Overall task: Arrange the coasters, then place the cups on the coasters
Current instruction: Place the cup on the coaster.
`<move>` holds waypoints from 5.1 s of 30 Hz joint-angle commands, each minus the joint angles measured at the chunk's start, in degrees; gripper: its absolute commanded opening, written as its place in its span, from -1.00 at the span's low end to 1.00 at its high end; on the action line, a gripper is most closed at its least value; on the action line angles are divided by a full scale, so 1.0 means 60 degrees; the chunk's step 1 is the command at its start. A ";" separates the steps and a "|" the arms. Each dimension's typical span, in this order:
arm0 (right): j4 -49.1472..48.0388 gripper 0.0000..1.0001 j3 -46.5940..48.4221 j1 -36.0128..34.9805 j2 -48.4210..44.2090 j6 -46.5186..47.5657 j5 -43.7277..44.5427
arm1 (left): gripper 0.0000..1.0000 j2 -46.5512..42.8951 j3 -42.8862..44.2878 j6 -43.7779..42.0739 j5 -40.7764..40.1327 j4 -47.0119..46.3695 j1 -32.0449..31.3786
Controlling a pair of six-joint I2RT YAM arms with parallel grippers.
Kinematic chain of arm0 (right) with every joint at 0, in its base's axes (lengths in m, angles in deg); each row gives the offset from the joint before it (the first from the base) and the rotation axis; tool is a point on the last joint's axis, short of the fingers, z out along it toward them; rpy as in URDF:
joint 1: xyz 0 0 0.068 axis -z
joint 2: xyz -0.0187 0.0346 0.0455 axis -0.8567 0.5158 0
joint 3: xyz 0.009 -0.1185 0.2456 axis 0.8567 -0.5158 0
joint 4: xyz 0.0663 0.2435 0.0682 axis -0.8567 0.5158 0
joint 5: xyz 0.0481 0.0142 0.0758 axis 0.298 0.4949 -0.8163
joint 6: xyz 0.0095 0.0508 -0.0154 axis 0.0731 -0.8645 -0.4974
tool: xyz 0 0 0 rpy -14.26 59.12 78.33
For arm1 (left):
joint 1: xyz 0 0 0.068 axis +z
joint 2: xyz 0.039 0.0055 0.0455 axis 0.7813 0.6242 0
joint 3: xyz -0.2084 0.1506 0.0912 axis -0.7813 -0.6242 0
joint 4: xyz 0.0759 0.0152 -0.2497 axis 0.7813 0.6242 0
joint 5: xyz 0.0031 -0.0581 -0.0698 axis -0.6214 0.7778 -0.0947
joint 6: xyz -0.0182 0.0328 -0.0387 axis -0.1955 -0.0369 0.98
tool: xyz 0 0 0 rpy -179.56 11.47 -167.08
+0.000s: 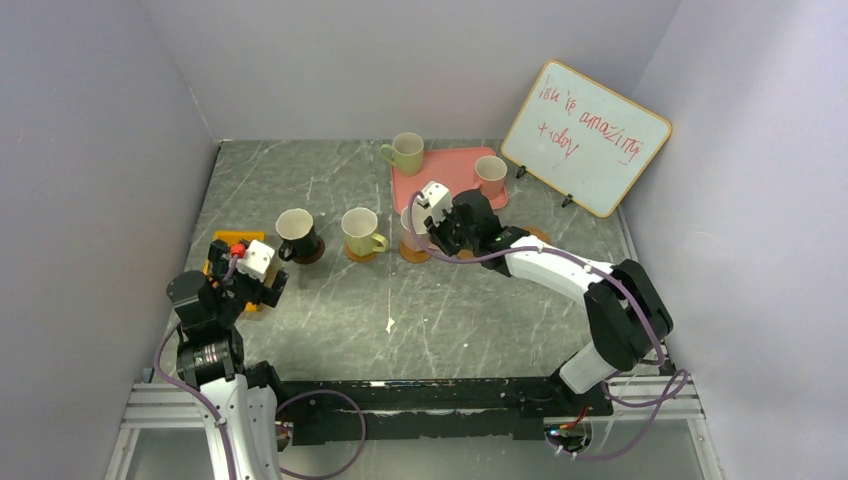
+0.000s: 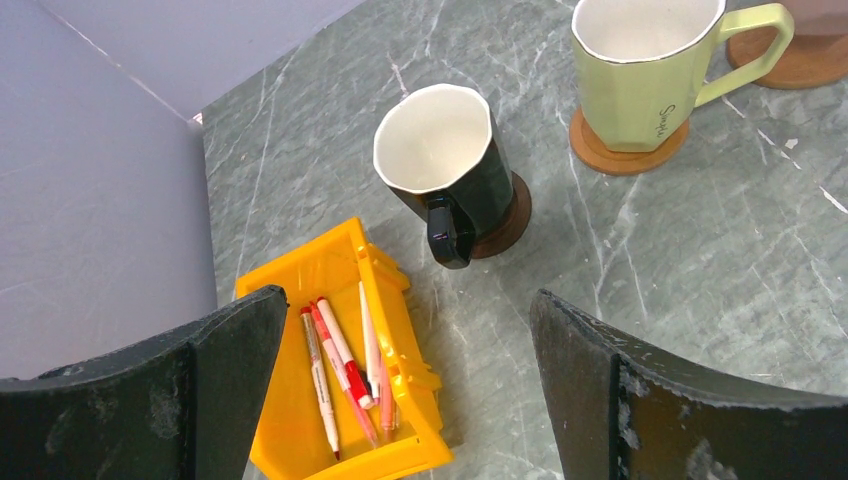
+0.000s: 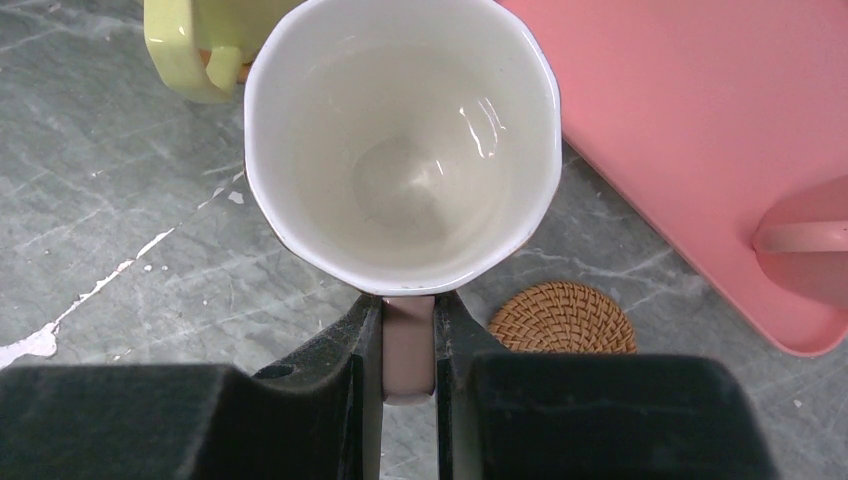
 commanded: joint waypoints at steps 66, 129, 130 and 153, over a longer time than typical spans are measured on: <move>-0.1167 -0.75 0.0677 -0.0100 0.0625 0.0296 0.0081 | 0.93 -0.0198 -0.0038 -0.0263 0.0456 0.0039 0.0120; -0.0720 -0.75 0.0277 0.0672 0.0091 0.0262 -0.1957 | 0.93 -0.0237 -0.0037 -0.0358 0.0566 0.0098 0.0179; -0.0733 -0.75 0.0250 0.0696 0.0061 0.0268 -0.1993 | 0.93 -0.0236 -0.0029 -0.0360 0.0566 0.0098 0.0184; -0.0728 -0.50 0.0194 0.0842 0.0128 0.0313 -0.2107 | 0.93 -0.0253 -0.0037 -0.0381 0.0610 0.0127 0.0190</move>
